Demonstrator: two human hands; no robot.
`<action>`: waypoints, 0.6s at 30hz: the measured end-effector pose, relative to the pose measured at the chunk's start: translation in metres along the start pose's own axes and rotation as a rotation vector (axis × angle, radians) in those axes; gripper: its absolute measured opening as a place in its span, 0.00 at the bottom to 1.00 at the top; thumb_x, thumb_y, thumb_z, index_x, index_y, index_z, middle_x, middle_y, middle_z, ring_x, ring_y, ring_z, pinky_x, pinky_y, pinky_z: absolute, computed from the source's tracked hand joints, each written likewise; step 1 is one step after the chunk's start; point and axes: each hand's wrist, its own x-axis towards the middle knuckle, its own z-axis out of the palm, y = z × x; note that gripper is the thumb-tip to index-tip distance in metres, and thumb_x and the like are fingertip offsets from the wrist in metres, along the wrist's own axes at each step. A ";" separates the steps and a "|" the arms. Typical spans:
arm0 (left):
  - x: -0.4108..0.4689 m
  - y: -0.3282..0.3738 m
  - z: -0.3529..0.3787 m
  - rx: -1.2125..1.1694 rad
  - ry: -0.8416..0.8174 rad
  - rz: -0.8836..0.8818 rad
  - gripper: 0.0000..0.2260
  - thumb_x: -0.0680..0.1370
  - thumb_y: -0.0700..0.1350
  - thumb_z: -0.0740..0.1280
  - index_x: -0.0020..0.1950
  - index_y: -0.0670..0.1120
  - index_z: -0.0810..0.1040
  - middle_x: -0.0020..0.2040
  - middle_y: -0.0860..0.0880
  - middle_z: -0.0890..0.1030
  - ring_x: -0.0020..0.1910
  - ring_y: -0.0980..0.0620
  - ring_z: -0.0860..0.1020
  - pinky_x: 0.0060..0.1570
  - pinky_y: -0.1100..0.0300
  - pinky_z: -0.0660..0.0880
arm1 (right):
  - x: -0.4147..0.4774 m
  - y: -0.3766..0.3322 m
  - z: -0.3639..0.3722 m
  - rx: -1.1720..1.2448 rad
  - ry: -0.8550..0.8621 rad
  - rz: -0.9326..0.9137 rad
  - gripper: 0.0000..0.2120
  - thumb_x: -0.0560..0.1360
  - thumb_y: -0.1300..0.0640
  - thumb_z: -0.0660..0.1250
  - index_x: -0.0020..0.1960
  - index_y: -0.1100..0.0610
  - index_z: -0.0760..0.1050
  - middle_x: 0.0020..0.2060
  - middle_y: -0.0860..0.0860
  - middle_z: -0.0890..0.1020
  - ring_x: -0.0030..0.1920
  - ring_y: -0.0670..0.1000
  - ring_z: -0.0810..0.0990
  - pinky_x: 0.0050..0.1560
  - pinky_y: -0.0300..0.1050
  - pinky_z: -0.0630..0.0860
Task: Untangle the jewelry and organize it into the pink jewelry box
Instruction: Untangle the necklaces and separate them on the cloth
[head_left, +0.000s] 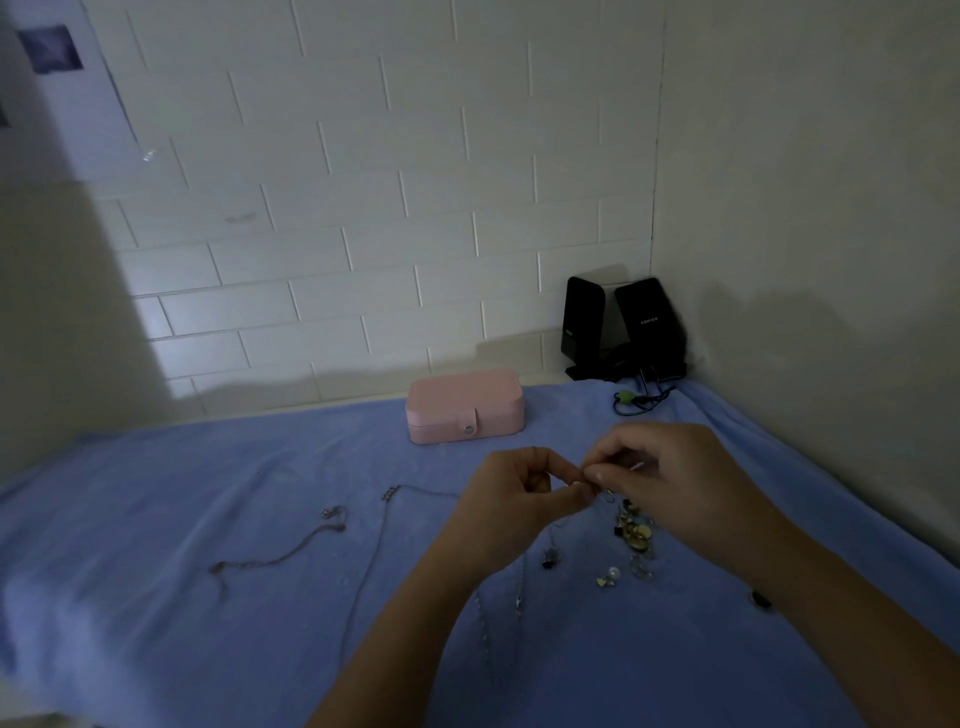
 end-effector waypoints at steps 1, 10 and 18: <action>0.000 0.000 0.000 0.015 0.011 0.002 0.04 0.73 0.43 0.72 0.40 0.45 0.80 0.20 0.57 0.63 0.22 0.58 0.57 0.24 0.67 0.56 | 0.000 -0.001 -0.001 0.043 -0.019 0.032 0.08 0.73 0.64 0.69 0.41 0.51 0.81 0.37 0.45 0.83 0.41 0.40 0.81 0.45 0.30 0.75; 0.000 0.000 -0.003 0.093 0.003 -0.006 0.02 0.75 0.42 0.70 0.43 0.45 0.81 0.18 0.56 0.63 0.19 0.58 0.59 0.23 0.70 0.56 | -0.001 -0.002 -0.003 0.012 -0.022 0.099 0.08 0.68 0.63 0.75 0.38 0.50 0.81 0.33 0.45 0.83 0.37 0.40 0.81 0.40 0.30 0.76; 0.003 0.000 -0.007 0.031 0.011 -0.062 0.04 0.73 0.47 0.72 0.39 0.49 0.82 0.38 0.32 0.78 0.22 0.58 0.61 0.22 0.67 0.58 | -0.002 0.001 0.006 -0.208 -0.027 -0.196 0.06 0.70 0.64 0.72 0.44 0.54 0.79 0.39 0.44 0.79 0.42 0.43 0.79 0.40 0.38 0.77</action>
